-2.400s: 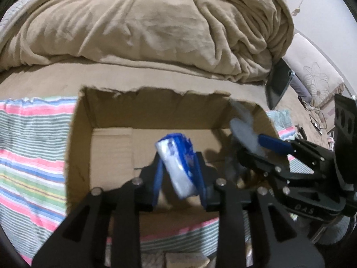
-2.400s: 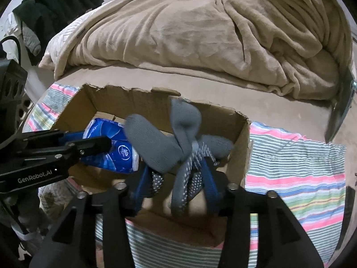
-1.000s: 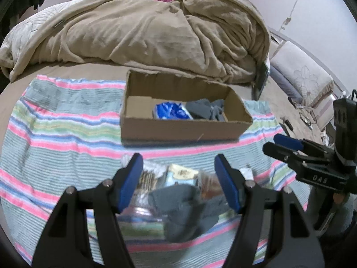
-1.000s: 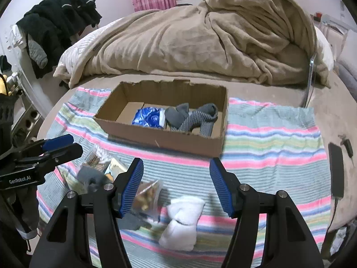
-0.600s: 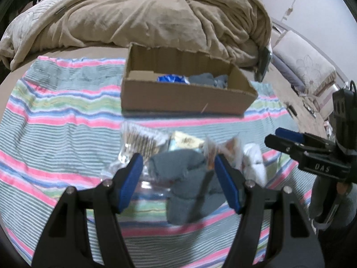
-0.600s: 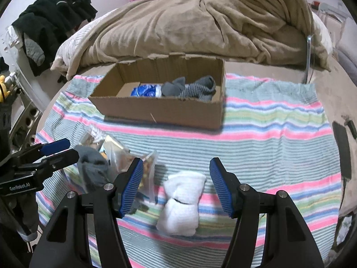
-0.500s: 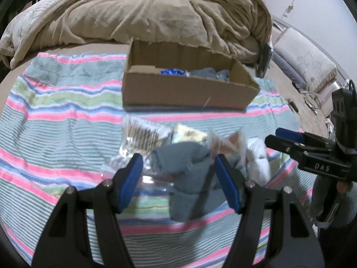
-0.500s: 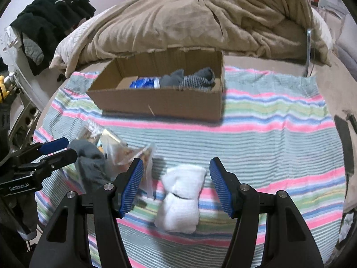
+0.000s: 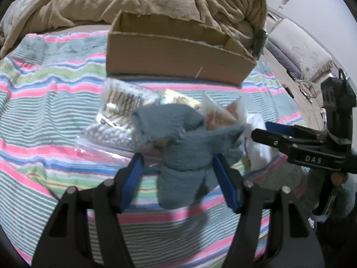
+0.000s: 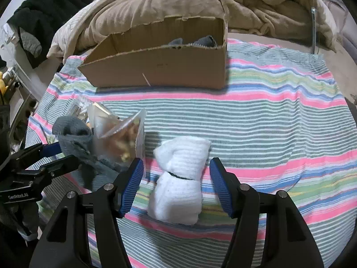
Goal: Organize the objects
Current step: 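Grasp the grey knit gloves with the left tool while the right tool grasps the white socks, then carry the knit gloves and white socks over the cardboard box with both tools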
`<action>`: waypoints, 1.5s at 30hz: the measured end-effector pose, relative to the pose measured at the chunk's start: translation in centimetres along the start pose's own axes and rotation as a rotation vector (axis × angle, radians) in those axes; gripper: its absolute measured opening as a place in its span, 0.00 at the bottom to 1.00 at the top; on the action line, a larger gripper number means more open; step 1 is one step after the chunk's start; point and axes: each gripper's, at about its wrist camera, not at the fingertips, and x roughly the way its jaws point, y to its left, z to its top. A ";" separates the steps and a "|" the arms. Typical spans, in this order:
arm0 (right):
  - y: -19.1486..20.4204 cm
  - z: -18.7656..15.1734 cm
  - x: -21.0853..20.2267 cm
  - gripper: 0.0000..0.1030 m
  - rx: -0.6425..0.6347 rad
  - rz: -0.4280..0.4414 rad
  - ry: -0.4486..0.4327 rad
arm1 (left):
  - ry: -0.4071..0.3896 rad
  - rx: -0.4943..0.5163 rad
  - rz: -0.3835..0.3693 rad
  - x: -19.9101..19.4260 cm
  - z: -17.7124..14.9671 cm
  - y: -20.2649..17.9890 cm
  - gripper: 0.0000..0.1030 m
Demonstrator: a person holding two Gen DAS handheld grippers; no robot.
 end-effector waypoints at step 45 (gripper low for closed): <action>0.8 3.3 -3.5 0.40 -0.023 0.009 -0.100 | -0.216 -0.036 -0.039 -6.4 4.6 0.5 0.37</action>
